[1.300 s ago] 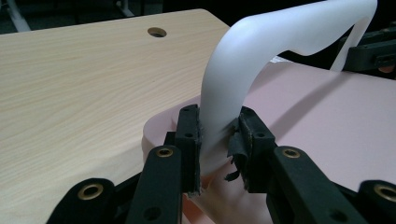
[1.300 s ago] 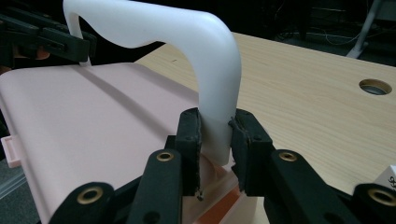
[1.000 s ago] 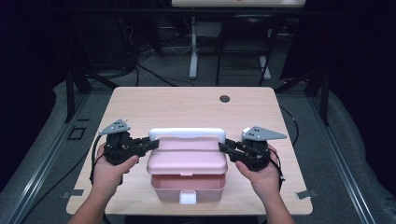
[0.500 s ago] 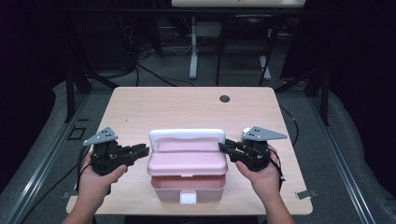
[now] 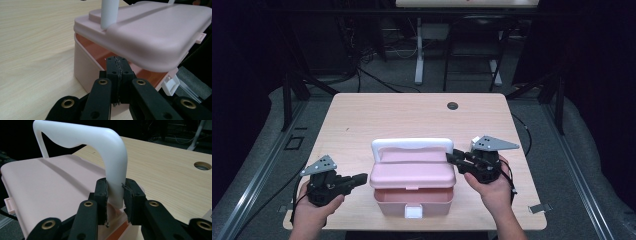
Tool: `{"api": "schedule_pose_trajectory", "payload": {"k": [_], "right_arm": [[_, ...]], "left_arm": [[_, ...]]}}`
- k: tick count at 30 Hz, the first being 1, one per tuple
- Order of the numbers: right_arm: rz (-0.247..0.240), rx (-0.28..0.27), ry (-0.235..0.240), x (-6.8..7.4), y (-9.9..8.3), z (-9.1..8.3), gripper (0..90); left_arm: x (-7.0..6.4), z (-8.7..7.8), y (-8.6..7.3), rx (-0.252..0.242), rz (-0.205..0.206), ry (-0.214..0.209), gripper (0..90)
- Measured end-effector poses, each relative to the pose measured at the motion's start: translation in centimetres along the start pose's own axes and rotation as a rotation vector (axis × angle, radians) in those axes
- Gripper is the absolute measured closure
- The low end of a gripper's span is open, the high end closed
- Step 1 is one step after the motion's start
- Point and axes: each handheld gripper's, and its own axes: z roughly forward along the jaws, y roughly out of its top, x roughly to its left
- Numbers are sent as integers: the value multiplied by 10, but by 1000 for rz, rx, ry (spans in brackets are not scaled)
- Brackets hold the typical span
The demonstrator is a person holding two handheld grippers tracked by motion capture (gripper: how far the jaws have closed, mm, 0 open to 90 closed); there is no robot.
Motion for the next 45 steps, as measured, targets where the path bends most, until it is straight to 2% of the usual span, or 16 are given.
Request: {"api": "schedule_pose_trajectory", "payload": {"k": [5, 16, 23, 25, 27, 39, 45], "right_arm": [[2, -1, -1, 1, 0, 0, 734], [3, -3, -1, 0, 0, 0, 735], [3, -4, -2, 0, 0, 0, 734], [5, -3, 0, 0, 0, 0, 734], [6, -5, 2, 0, -1, 0, 734], [14, -1, 8, -2, -2, 0, 730], [29, -28, -17, -5, -3, -10, 735]], "left_arm": [[-4, 6, -4, 20, 1, -21, 895], [-16, 22, -1, 45, 26, -64, 894], [-20, 29, 1, 59, 41, -69, 895], [-23, 31, 2, 58, 58, -68, 895], [-25, 31, 2, 62, 69, -70, 894], [-28, 29, 2, 54, 70, -79, 894], [-27, 28, 3, 53, 69, -81, 894]]}}
